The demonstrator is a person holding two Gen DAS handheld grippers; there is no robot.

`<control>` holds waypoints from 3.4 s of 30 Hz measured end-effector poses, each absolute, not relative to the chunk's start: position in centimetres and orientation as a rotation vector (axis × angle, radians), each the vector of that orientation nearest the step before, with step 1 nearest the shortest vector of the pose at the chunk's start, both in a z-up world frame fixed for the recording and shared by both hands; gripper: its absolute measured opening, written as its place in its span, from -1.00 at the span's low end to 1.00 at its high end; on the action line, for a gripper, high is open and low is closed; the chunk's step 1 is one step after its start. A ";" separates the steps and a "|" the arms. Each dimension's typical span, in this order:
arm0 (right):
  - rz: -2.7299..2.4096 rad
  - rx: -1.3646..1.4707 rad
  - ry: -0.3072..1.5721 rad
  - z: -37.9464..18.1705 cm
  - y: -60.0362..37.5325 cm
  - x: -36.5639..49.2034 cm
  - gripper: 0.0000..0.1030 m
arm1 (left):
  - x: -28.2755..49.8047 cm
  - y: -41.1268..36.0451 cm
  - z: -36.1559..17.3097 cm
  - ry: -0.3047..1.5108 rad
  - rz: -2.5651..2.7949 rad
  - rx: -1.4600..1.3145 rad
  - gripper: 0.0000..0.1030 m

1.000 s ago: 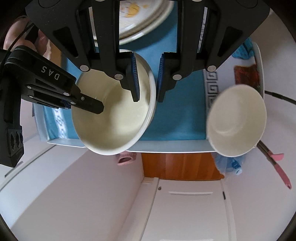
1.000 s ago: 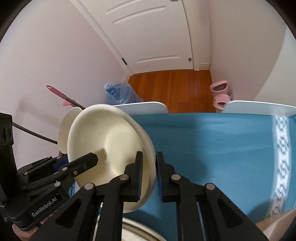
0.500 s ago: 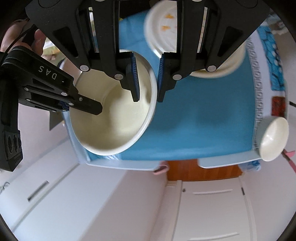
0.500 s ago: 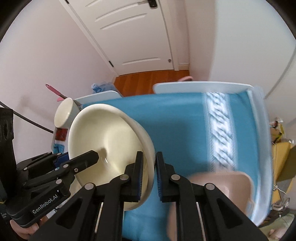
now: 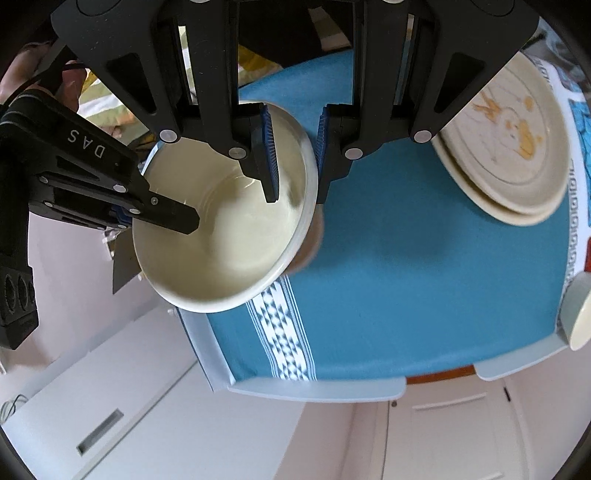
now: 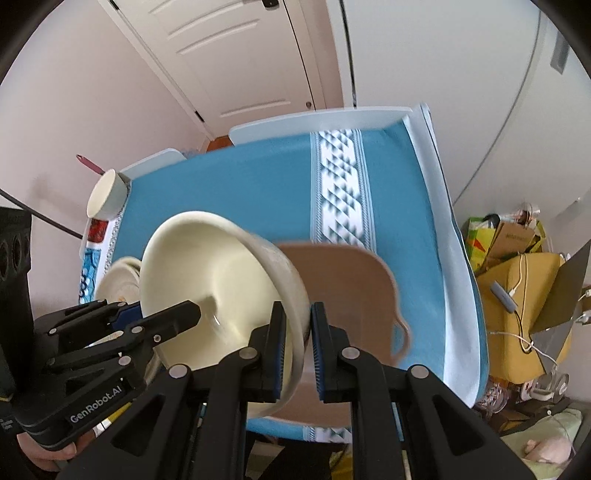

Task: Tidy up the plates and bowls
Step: 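Carry the cream bowl with both grippers and lower it into the beige basket, then open both grippers, move to the plain white bowl, grasp its rim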

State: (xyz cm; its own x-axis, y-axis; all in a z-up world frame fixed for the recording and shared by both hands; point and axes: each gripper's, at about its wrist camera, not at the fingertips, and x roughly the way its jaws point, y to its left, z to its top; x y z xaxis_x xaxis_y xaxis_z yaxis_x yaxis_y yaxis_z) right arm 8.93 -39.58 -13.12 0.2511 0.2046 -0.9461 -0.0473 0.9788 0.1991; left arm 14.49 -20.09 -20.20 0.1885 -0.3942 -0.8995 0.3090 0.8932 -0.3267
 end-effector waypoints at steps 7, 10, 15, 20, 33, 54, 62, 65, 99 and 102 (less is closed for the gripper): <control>0.175 0.146 1.363 -16.0 -42.1 8.0 -0.76 | 13.5 -22.3 -22.8 1.351 -0.484 -0.054 -0.69; 0.179 0.148 1.390 -17.5 -42.7 8.0 -0.76 | 13.5 -23.1 -24.0 1.376 -0.469 -0.042 -0.69; 0.189 0.140 1.412 -18.7 -42.9 8.4 -0.76 | 14.6 -23.9 -25.6 1.401 -0.441 -0.033 -0.69; 0.202 0.117 1.428 -19.3 -42.7 8.7 -0.76 | 15.0 -24.3 -26.3 1.424 -0.416 -0.004 -0.69; 0.189 0.107 1.432 -18.6 -42.4 9.4 -0.76 | 15.0 -24.2 -25.6 1.428 -0.395 0.023 -0.51; 0.266 0.131 1.233 -10.5 -41.5 7.4 -0.76 | 11.6 -19.9 -15.3 1.169 -0.385 0.004 0.09; 0.395 0.088 1.100 -5.3 -37.1 6.0 0.74 | 7.9 -12.3 -8.0 0.880 -0.234 -0.084 0.99; 0.466 0.069 1.033 -3.4 -34.6 6.4 0.78 | 7.5 -8.1 -5.7 0.834 -0.148 -0.102 0.99; 0.589 0.039 1.320 -19.2 -2.6 30.6 0.37 | 30.0 20.6 -25.2 1.201 -0.006 -0.487 -0.04; 0.593 0.054 1.366 -21.4 -1.9 31.5 0.20 | 31.1 20.7 -27.0 1.229 -0.031 -0.507 -0.18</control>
